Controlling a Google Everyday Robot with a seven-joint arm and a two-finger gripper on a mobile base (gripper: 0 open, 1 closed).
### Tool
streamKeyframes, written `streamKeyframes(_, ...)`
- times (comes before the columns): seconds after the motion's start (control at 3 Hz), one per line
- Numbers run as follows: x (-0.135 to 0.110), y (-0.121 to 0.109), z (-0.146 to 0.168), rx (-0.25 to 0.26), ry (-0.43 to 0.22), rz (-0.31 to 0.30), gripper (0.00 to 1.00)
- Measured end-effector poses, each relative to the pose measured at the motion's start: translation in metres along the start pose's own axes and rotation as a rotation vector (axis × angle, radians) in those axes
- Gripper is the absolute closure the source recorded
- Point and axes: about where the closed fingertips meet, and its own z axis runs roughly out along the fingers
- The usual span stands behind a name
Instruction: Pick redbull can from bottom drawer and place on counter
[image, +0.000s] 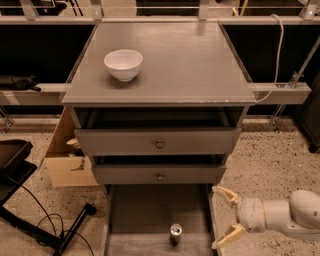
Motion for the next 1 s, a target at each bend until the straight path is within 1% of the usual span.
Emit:
streamKeyframes(0.33,0.034,-0.005,0.036,-0.012,-0.04,-0.064,0.0)
streamKeyframes(0.67,0.062,-0.005,0.063,-0.019,-0.018,-0.108,0.0)
streamKeyframes(1.0,0.09,-0.003,0.086,-0.023,0.009,-0.134,0.0)
